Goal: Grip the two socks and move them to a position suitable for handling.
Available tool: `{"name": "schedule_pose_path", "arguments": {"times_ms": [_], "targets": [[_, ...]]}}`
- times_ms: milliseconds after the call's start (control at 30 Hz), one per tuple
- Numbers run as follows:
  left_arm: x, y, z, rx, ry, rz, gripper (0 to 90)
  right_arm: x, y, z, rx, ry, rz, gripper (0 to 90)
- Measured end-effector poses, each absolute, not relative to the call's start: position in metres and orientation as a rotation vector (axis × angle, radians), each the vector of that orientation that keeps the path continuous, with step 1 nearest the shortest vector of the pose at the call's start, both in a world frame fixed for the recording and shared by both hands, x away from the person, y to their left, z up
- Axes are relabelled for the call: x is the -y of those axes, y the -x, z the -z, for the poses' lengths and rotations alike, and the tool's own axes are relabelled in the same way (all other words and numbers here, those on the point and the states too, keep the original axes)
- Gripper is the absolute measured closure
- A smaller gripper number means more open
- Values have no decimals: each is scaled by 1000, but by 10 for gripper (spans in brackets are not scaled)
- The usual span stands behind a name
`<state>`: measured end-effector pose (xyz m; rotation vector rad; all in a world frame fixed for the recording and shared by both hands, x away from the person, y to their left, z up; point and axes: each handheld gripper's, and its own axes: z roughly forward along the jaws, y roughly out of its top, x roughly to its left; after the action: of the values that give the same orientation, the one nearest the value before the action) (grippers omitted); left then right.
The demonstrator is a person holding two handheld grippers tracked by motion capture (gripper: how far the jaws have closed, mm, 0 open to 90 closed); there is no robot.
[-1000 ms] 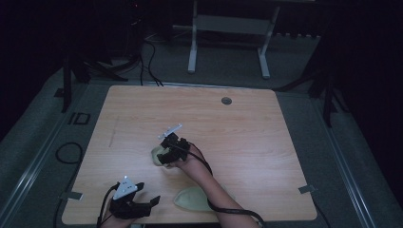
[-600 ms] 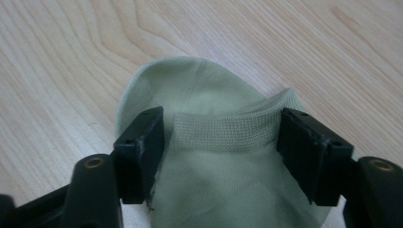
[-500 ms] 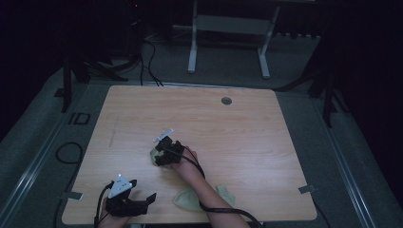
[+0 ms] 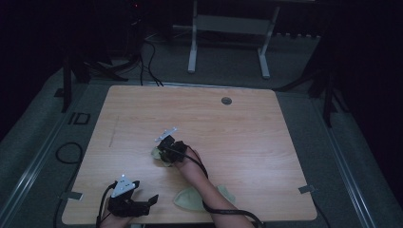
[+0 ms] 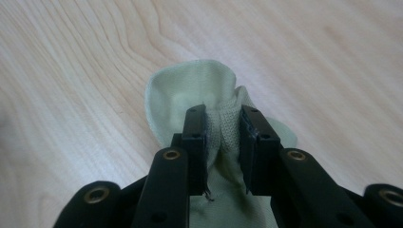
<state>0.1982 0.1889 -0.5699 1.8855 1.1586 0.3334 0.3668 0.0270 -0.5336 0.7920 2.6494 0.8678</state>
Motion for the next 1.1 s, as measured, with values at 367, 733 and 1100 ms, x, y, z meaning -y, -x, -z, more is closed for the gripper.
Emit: {"name": "schedule_pose_path", "arguments": {"times_ms": [367, 733, 1100], "targets": [[-185, -199, 570, -1161, -1881, -320, 79, 37, -348, 493, -2535, -845, -923, 742], [-173, -199, 566, -1118, -1898, -313, 107, 96, -323, 494, -2498, -895, -915, 737], [-147, -205, 564, -1024, -1987, -298, 132, 99, -320, 540, -2557, -900, -760, 726]]}}
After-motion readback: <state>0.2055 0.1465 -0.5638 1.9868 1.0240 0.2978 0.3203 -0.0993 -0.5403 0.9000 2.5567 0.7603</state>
